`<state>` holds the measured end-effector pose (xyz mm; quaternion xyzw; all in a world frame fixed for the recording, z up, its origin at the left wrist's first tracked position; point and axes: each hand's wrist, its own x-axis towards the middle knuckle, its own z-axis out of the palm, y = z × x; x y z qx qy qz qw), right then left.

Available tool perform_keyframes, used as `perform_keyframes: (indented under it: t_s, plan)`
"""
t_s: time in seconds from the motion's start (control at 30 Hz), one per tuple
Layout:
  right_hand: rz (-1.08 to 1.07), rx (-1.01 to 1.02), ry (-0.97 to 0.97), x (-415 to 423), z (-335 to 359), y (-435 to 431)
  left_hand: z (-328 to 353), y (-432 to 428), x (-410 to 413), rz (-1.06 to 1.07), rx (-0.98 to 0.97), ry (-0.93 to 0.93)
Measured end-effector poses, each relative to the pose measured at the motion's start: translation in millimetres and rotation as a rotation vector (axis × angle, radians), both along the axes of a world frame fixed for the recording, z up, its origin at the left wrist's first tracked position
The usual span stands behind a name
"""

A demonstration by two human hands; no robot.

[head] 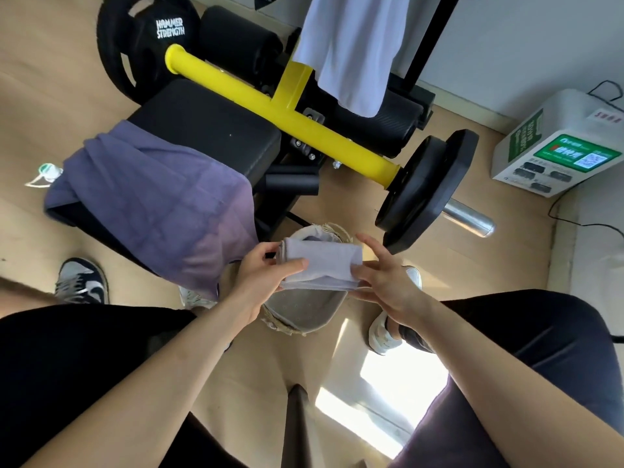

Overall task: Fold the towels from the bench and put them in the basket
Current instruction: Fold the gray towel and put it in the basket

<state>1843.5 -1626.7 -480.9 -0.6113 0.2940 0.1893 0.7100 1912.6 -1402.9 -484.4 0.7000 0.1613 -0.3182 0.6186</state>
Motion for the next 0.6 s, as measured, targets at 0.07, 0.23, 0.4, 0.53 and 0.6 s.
perform_keyframes:
  t_s: [0.07, 0.23, 0.4, 0.53, 0.6]
  plan:
    - [0.072, -0.023, 0.033, -3, -11, 7, -13, -3, -2, 0.09, 0.053, -0.031]
    - [0.138, -0.172, 0.209, -3, -52, 25, -60, -15, 3, 0.053, 0.219, -0.159]
    - [0.088, -0.345, 0.318, 17, -106, 28, -123, -37, 15, -0.081, 0.402, -0.2]
    - [0.208, -0.513, 0.337, 31, -143, 31, -170, -46, 15, -0.094, 0.523, -0.23]
    - [0.198, -0.528, 0.355, 37, -163, 33, -188, -49, 10, -0.082, 0.556, -0.282]
